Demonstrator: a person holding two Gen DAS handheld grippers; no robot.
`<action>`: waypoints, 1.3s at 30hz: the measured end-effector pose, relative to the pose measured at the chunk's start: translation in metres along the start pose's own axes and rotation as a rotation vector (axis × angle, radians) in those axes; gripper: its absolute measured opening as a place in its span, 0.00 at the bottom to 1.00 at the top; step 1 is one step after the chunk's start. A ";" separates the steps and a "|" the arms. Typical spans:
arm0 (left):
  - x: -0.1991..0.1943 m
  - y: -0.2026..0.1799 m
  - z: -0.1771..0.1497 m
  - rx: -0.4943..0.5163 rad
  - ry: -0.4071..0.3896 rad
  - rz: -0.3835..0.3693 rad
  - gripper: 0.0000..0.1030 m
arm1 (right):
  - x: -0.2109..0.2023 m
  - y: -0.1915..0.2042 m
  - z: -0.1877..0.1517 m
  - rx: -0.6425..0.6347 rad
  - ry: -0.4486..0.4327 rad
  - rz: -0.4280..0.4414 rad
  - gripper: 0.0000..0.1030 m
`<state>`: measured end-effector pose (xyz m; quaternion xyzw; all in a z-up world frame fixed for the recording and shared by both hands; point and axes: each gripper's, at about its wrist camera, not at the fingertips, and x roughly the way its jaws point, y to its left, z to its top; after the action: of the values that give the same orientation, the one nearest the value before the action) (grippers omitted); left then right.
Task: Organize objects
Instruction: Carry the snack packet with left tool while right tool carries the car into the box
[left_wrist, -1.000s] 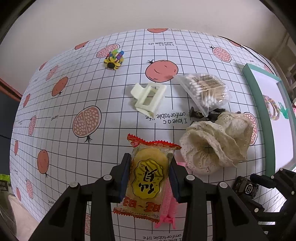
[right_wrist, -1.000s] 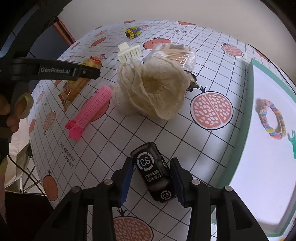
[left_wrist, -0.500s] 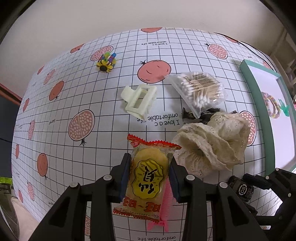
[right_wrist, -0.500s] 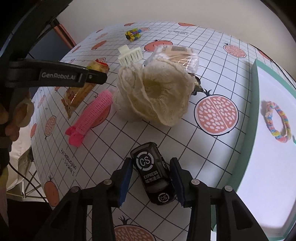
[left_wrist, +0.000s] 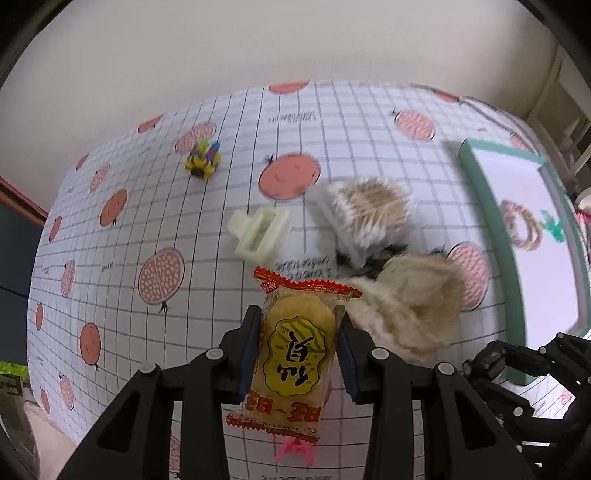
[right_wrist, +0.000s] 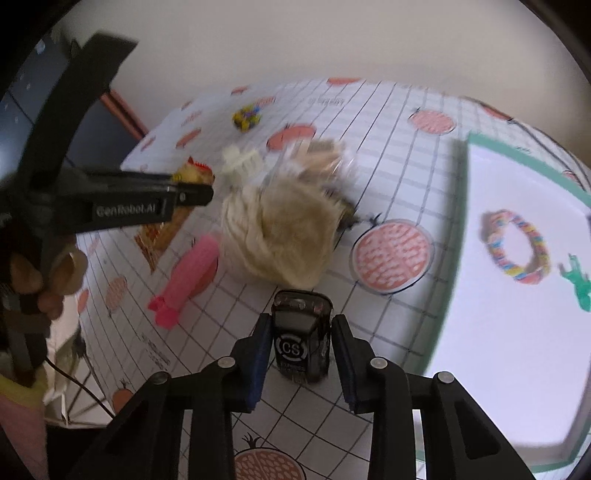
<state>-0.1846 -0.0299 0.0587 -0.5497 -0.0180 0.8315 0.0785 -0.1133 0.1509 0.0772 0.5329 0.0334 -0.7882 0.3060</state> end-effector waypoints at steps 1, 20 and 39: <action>-0.003 -0.002 0.001 -0.006 -0.009 -0.002 0.39 | -0.004 0.001 -0.002 0.009 -0.012 -0.001 0.32; -0.025 -0.100 0.027 0.039 -0.094 -0.133 0.39 | -0.063 -0.106 -0.003 0.308 -0.178 -0.070 0.32; -0.034 -0.171 0.046 0.014 -0.163 -0.283 0.39 | -0.114 -0.178 -0.027 0.467 -0.264 -0.264 0.32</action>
<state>-0.1943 0.1361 0.1280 -0.4716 -0.0959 0.8542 0.1968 -0.1554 0.3559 0.1153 0.4728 -0.1200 -0.8700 0.0719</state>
